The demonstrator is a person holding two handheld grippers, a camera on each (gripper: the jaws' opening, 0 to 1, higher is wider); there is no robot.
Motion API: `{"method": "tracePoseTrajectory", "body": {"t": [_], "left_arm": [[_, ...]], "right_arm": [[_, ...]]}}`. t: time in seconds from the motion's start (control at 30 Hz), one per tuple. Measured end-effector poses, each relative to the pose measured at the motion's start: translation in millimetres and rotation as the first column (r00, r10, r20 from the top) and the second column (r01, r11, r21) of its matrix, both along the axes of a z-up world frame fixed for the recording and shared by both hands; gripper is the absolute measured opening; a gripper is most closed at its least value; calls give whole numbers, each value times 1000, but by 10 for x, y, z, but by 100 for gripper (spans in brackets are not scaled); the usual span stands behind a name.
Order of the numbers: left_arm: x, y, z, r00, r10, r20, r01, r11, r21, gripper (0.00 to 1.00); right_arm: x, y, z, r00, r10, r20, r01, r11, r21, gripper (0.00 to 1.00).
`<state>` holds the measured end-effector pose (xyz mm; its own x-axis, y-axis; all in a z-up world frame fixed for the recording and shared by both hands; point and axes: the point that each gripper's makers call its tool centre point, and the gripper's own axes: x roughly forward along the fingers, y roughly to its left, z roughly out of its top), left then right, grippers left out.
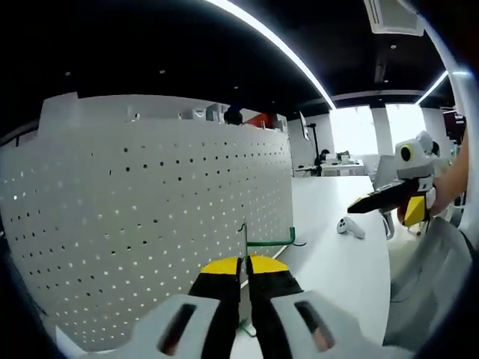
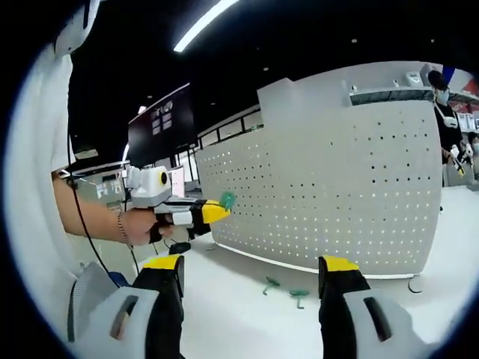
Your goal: Insert the hook assembly into the mounting plate slot until the hook locks in place.
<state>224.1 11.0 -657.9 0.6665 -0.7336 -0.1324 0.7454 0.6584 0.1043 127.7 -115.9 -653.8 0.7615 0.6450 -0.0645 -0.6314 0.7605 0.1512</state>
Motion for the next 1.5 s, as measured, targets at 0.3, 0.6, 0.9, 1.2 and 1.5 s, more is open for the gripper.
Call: {"method": "tracePoseTrajectory", "body": {"t": [0.3,0.6,0.9,1.2,1.5], "left_arm": [[-40,-54,-22,1000,-7,-4,7,1000,0,3],[-103,-152,-2,1000,-27,-2,27,1000,-6,3],[-133,-185,31,1000,-21,-1,21,999,-25,3],[-195,-205,54,1000,-5,-7,5,999,-47,3],[-257,-310,144,1000,-21,-3,21,998,-59,3]], "right_arm": [[46,82,36,1000,17,7,-17,1000,12,68],[174,218,144,999,32,32,-33,999,42,61],[261,374,197,998,62,23,-64,994,90,59],[334,550,241,996,87,18,-89,987,136,58],[377,661,292,994,111,20,-112,982,151,55]]}}
